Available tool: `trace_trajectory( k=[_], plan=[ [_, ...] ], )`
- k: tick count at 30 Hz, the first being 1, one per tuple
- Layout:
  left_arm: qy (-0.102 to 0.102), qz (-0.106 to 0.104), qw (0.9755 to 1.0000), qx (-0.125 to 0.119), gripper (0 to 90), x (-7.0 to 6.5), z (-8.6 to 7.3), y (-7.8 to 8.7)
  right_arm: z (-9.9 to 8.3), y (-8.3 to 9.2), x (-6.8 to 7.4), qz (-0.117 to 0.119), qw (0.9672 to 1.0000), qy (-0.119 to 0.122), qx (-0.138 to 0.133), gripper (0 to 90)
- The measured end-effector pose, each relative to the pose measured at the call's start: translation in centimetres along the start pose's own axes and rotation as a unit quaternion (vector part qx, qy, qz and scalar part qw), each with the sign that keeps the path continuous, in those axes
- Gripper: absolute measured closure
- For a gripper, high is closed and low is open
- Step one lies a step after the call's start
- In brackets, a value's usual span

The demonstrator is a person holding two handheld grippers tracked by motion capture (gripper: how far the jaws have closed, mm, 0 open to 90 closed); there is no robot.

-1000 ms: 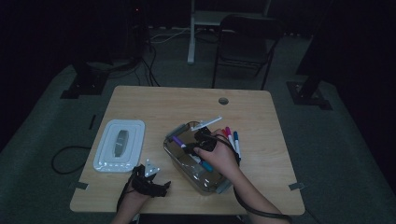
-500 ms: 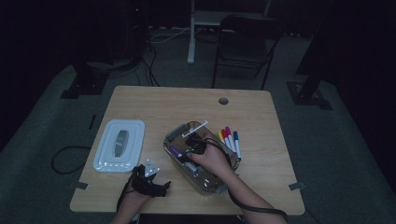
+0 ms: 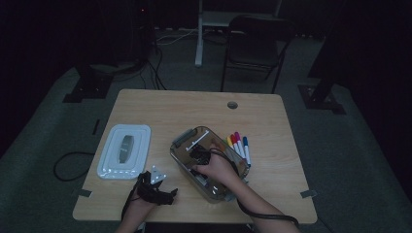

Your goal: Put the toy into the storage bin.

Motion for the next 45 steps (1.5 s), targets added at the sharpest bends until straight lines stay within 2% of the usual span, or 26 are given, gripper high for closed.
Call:
trace_trajectory(
  k=[5, 10, 13, 15, 18, 22, 27, 29, 33, 34, 35, 36, 39, 40, 41, 42, 45],
  plan=[
    [0.0, 0.001, 1.0, 0.0, 0.6, 0.0, 0.0, 0.0, -0.1, -0.2, -0.1, -0.003, 0.9999, 0.005, 0.011, 72.4],
    [0.0, 0.0, 1.0, 0.0, 0.6, 0.0, 0.0, 0.0, -0.5, 1.2, -0.4, -0.01, 0.9995, 0.01, -0.029, 69.7],
    [-0.001, 0.0, 1.0, 0.0, 0.6, 0.0, 0.0, 0.0, -1.1, 3.0, -0.5, -0.02, 0.9979, 0.015, -0.06, 66.8],
    [-0.001, 0.0, 1.0, 0.0, 0.6, 0.0, 0.0, 0.0, -1.6, 4.4, -0.7, -0.017, 0.9962, 0.015, -0.084, 65.1],
    [-0.001, 0.0, 1.0, 0.0, 0.6, 0.0, 0.0, 0.0, -2.5, 6.7, -1.5, -0.027, 0.992, 0.01, -0.123, 63.4],
    [-0.001, 0.0, 1.0, 0.001, 0.6, 0.0, 0.0, 0.0, -4.1, 9.2, -3.2, -0.044, 0.9852, 0.0, -0.166, 56.5],
    [-0.001, 0.001, 1.0, 0.0, 0.6, 0.0, 0.0, 0.0, -6.3, 11.2, -5.5, -0.085, 0.9746, -0.025, -0.205, 53.4],
    [-0.001, 0.001, 1.0, 0.0, 0.6, 0.0, 0.0, 0.0, -7.2, 11.7, -6.5, -0.094, 0.9715, -0.042, -0.214, 53.7],
    [-0.001, 0.001, 1.0, 0.0, 0.6, 0.0, 0.0, 0.0, -8.8, 11.9, -8.7, -0.102, 0.965, -0.081, -0.228, 56.7],
    [-0.001, 0.001, 1.0, 0.0, 0.6, 0.0, 0.0, 0.0, -8.8, 11.9, -8.7, -0.102, 0.965, -0.081, -0.228, 56.7],
    [0.0, 0.0, 1.0, 0.0, 0.6, 0.0, 0.0, 0.0, -9.1, 11.7, -9.3, -0.1, 0.9637, -0.093, -0.229, 56.8],
    [-0.002, 0.001, 1.0, 0.001, 0.6, 0.0, 0.0, 0.0, -9.6, 11.1, -10.4, -0.098, 0.9609, -0.119, -0.23, 56.3],
    [-0.001, 0.0, 1.0, 0.001, 0.6, 0.0, 0.0, 0.0, -10.3, 9.7, -12.4, -0.11, 0.9565, -0.152, -0.223, 59.4],
    [-0.001, 0.0, 1.0, 0.001, 0.6, 0.0, 0.0, 0.0, -10.3, 9.7, -12.4, -0.11, 0.9565, -0.152, -0.223, 59.4],
    [-0.001, 0.0, 1.0, 0.001, 0.6, 0.0, 0.0, 0.0, -10.5, 9.2, -13.0, -0.106, 0.9556, -0.163, -0.221, 59.7],
    [-0.001, 0.0, 1.0, 0.001, 0.6, 0.0, 0.0, 0.0, -10.8, 8.0, -14.1, -0.109, 0.9547, -0.181, -0.209, 61.1],
    [-0.001, 0.0, 1.0, 0.001, 0.6, 0.0, 0.0, 0.0, -11.1, 6.6, -15.4, -0.119, 0.9524, -0.202, -0.195, 61.5]
  ],
)
Point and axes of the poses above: each handheld gripper's, and its own axes: y roughly backward along the jaws, z roughly out of its top, x roughly to its left, the point moved 2 cm from there along -y, roughly forward along the jaws, and after that the axes turned 14 degrees about x, right-handed, at the moved point
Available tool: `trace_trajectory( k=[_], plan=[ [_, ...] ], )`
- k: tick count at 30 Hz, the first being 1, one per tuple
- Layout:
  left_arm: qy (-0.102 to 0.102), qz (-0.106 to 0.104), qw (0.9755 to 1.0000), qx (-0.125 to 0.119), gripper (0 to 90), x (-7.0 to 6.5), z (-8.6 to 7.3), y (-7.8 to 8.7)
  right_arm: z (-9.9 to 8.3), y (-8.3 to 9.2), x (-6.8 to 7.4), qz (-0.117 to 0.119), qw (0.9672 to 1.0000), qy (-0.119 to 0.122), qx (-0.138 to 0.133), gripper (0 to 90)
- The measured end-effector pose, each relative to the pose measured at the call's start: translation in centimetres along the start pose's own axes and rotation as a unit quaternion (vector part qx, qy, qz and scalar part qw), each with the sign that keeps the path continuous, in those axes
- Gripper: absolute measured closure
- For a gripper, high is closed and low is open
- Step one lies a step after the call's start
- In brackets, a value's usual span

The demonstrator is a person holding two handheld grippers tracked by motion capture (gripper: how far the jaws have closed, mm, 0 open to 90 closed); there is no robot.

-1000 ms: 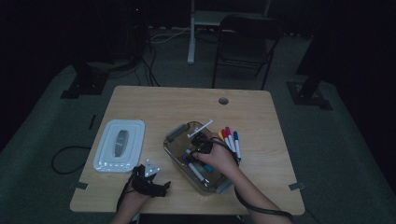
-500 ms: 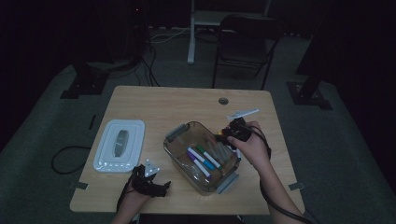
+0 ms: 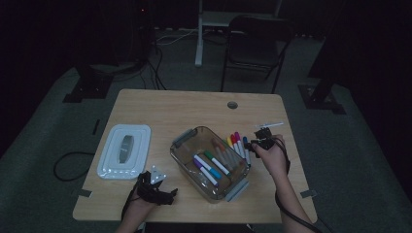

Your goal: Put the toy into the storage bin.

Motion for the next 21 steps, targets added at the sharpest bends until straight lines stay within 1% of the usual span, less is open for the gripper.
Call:
trace_trajectory(
  k=[2, 3, 5, 10, 12, 14, 15, 18, 19, 21],
  plan=[
    [0.0, 0.0, 1.0, 0.0, 0.6, 0.0, 0.0, 0.0, -0.2, -1.0, -0.7, -0.009, 0.9999, -0.011, 0.008, 61.6],
    [0.0, 0.0, 1.0, 0.0, 0.6, 0.0, 0.0, 0.0, -0.2, -1.5, -0.9, -0.011, 0.9998, -0.017, 0.009, 61.7],
    [0.0, 0.0, 1.0, 0.0, 0.6, 0.0, 0.0, 0.0, -0.3, -2.4, -1.3, -0.018, 0.9995, -0.022, 0.016, 61.7],
    [0.0, 0.0, 1.0, 0.0, 0.6, 0.0, 0.0, 0.0, -0.2, -4.1, -1.9, -0.016, 0.9986, -0.038, 0.032, 63.2],
    [0.0, 0.0, 1.0, 0.0, 0.6, 0.0, 0.0, 0.0, -0.3, -4.5, -2.0, -0.011, 0.9984, -0.044, 0.035, 65.6],
    [0.0, 0.0, 1.0, 0.0, 0.6, 0.0, 0.0, 0.0, -0.3, -4.9, -2.2, -0.015, 0.9981, -0.044, 0.039, 67.1],
    [0.0, 0.0, 1.0, 0.0, 0.6, 0.0, 0.0, 0.0, -0.3, -5.0, -2.3, -0.013, 0.9979, -0.048, 0.041, 70.4],
    [0.0, 0.0, 1.0, 0.0, 0.6, 0.0, 0.0, 0.0, -0.4, -5.0, -2.6, -0.022, 0.9974, -0.053, 0.043, 76.0],
    [0.0, 0.0, 1.0, 0.0, 0.6, 0.0, 0.0, 0.0, -0.5, -4.9, -2.7, -0.023, 0.9972, -0.057, 0.042, 76.2],
    [0.0, 0.0, 1.0, 0.0, 0.6, 0.0, 0.0, 0.0, -0.5, -4.9, -2.8, -0.016, 0.9965, -0.069, 0.046, 76.4]
  ],
)
Point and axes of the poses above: each handheld gripper's, and its own axes: y roughly backward along the jaws, z roughly out of its top, x roughly to its left, the point moved 2 cm from there along -y, roughly forward along the jaws, and after that the axes turned 14 degrees about x, right-handed, at the moved point
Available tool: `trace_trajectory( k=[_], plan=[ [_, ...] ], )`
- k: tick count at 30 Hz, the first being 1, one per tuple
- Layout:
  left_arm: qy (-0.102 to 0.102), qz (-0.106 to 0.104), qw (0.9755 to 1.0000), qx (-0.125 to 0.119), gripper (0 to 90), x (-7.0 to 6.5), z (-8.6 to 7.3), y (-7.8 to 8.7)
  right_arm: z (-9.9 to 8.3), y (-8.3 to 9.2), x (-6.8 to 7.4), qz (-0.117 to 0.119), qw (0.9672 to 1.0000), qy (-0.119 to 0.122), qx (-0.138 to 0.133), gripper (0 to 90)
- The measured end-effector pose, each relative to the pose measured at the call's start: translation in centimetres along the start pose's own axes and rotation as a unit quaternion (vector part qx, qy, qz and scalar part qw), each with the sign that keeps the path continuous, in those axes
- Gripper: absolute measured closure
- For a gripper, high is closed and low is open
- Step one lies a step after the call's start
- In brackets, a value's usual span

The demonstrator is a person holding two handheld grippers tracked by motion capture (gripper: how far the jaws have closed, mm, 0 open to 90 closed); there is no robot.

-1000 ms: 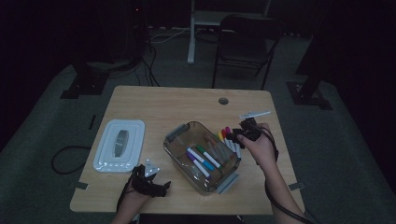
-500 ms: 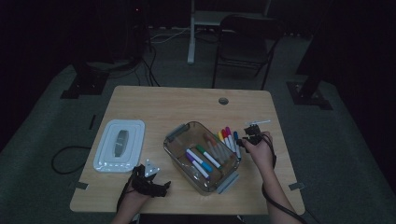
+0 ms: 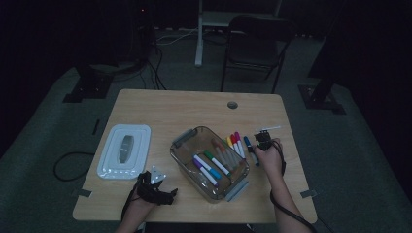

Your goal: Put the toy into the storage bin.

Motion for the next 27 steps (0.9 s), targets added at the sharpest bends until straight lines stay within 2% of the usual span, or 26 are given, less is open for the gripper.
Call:
trace_trajectory(
  k=[5, 8, 12, 14, 16, 20, 25, 27],
  plan=[
    [0.0, 0.0, 1.0, 0.0, 0.6, 0.0, 0.0, 0.0, -0.1, 1.1, -0.3, 0.011, 0.9997, -0.015, -0.013, 76.5],
    [0.0, 0.0, 1.0, 0.0, 0.6, 0.0, 0.0, 0.0, -0.2, 2.6, -0.2, 0.005, 0.9996, -0.016, -0.023, 76.5],
    [0.0, 0.0, 1.0, 0.0, 0.6, 0.0, 0.0, 0.0, -0.3, 5.0, 0.3, 0.009, 0.9989, -0.009, -0.046, 76.5],
    [0.0, 0.0, 1.0, 0.0, 0.6, 0.0, 0.0, 0.0, -0.3, 6.2, 0.6, 0.019, 0.9983, -0.006, -0.055, 76.5],
    [0.0, 0.0, 1.0, 0.0, 0.6, 0.0, 0.0, 0.0, -0.3, 7.3, 1.1, 0.017, 0.9982, 0.005, -0.058, 76.6],
    [0.0, 0.0, 1.0, 0.0, 0.6, 0.0, 0.0, 0.0, -0.4, 9.5, 2.5, 0.03, 0.997, 0.03, -0.065, 76.6],
    [0.0, 0.001, 1.0, -0.001, 0.6, 0.0, 0.0, 0.0, -0.4, 12.1, 5.0, 0.044, 0.9933, 0.067, -0.083, 76.5],
    [0.0, 0.001, 1.0, -0.001, 0.6, 0.0, 0.0, 0.0, -0.3, 12.9, 6.1, 0.059, 0.9909, 0.078, -0.091, 76.5]
  ],
)
Point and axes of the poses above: each handheld gripper's, and its own axes: y roughly backward along the jaws, z roughly out of its top, x roughly to its left, the point moved 2 cm from there along -y, roughly forward along the jaws, and after that the axes turned 14 degrees about x, right-handed, at the moved point
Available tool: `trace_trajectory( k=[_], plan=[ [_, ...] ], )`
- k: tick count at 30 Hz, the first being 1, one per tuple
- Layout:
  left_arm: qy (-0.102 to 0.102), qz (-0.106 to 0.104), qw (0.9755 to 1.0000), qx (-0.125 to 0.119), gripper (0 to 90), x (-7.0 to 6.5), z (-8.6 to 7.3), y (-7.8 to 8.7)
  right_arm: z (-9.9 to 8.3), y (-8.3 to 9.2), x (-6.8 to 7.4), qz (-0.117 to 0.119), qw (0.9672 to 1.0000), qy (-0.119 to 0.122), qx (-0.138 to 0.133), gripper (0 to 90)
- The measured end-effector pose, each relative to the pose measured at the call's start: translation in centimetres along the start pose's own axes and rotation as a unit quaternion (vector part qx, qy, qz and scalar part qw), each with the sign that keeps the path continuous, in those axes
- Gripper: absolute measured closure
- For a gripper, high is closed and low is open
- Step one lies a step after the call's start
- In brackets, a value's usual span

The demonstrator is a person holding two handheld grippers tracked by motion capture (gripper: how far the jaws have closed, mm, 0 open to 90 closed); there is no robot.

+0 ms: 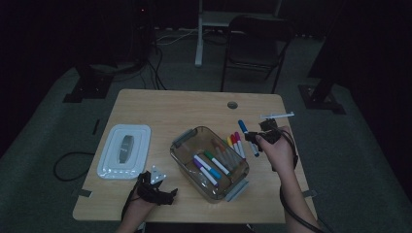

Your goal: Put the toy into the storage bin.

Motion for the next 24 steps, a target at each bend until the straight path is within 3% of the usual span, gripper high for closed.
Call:
trace_trajectory(
  k=[6, 11, 20, 24],
  plan=[
    [0.0, 0.0, 1.0, 0.0, 0.6, 0.0, 0.0, 0.0, 1.2, 1.1, 2.9, 0.017, 0.9992, 0.033, -0.012, 76.5],
    [0.0, -0.001, 1.0, 0.001, 0.6, 0.0, 0.0, 0.0, 1.9, 1.2, 5.7, 0.045, 0.9969, 0.062, -0.017, 76.5],
    [0.0, 0.0, 1.0, 0.001, 0.6, 0.0, 0.0, 0.0, 2.1, -1.0, 11.0, 0.087, 0.9882, 0.123, 0.023, 76.5],
    [0.0, 0.0, 1.0, 0.001, 0.6, 0.0, 0.0, 0.0, 1.6, -2.8, 12.9, 0.103, 0.9826, 0.144, 0.058, 76.5]
  ],
)
Point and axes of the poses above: each handheld gripper's, and its own axes: y roughly backward along the jaws, z roughly out of its top, x roughly to its left, the point moved 2 cm from there along -y, roughly forward along the jaws, and after that the axes turned 14 degrees about x, right-handed, at the moved point
